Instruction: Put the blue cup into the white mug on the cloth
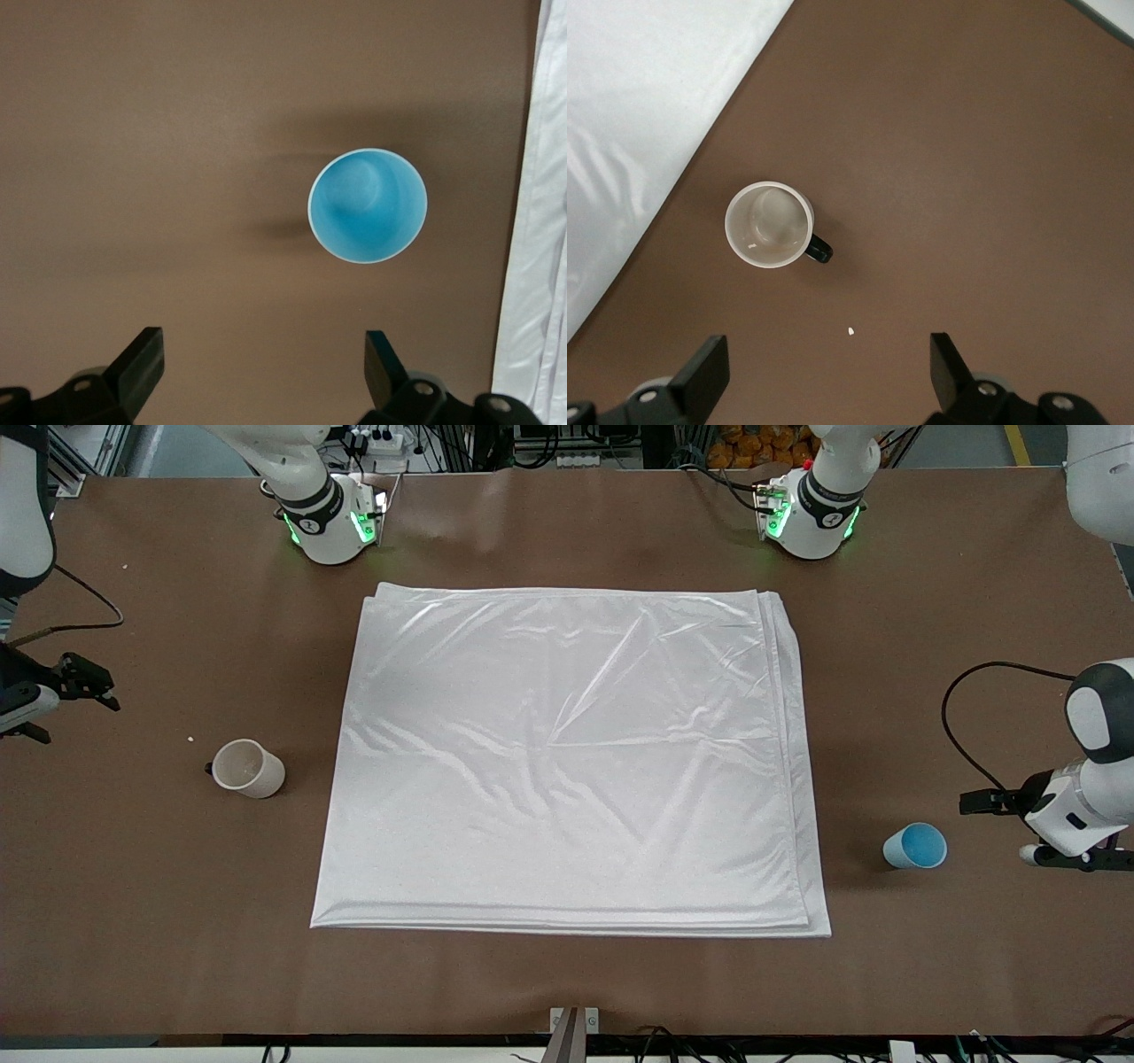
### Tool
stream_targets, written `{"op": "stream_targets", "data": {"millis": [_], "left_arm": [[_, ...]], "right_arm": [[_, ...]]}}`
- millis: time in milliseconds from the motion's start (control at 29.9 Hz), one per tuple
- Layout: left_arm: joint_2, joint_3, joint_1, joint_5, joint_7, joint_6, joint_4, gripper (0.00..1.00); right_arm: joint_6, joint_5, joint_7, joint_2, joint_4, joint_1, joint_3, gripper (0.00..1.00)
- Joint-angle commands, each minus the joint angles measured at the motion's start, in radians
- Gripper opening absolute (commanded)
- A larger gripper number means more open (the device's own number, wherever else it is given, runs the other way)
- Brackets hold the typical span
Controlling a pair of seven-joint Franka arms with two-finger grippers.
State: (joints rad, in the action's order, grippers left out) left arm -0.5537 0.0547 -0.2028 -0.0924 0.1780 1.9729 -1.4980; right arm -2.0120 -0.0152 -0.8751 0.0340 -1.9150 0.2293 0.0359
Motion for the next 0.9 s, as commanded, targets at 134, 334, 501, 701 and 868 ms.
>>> {"op": "stream_targets", "data": {"millis": [134,334,501,701,868], "left_arm": [[-0.052,0.001,-0.001,-0.023,0.011,0.038,0.027,1.0],[-0.081,0.002,0.008,-0.023,0.011,0.064,0.027,1.0],[-0.112,0.004,0.002,-0.02,0.015,0.075,0.03,1.0],[-0.121,0.004,0.011,-0.021,0.012,0.101,0.035,1.0],[-0.146,0.004,0.014,-0.021,0.0,0.156,0.035,1.0]], "right_arm": [[-0.073,-0.046,-0.301,0.087,-0.001,0.044,-0.01,1.0],[-0.128,-0.045,-0.484,0.136,-0.001,0.044,-0.01,1.0],[-0.148,-0.045,-0.576,0.167,-0.001,0.042,-0.01,1.0],[-0.166,-0.037,-0.683,0.214,0.001,0.036,-0.01,1.0],[-0.186,-0.032,-0.789,0.244,0.001,0.033,-0.01,1.0]]}}
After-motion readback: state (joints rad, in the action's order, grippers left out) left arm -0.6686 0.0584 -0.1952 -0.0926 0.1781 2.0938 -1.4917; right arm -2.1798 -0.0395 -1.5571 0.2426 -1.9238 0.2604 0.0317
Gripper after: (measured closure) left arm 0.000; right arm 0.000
